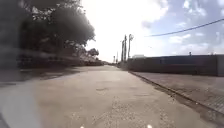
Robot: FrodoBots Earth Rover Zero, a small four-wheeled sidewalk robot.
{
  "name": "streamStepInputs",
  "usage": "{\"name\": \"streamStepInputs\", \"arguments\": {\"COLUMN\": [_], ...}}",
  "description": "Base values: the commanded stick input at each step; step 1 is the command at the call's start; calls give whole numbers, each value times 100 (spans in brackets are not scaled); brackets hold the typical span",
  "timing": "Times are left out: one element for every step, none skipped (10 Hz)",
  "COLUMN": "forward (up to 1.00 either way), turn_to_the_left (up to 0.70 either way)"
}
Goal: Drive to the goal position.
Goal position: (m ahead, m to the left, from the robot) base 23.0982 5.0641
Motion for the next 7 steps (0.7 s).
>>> {"name": "streamStepInputs", "arguments": {"forward": [70, 70, 70, 70, 70, 70, 70], "turn_to_the_left": [0, 0, 0, 0, 0, 0, 0]}}
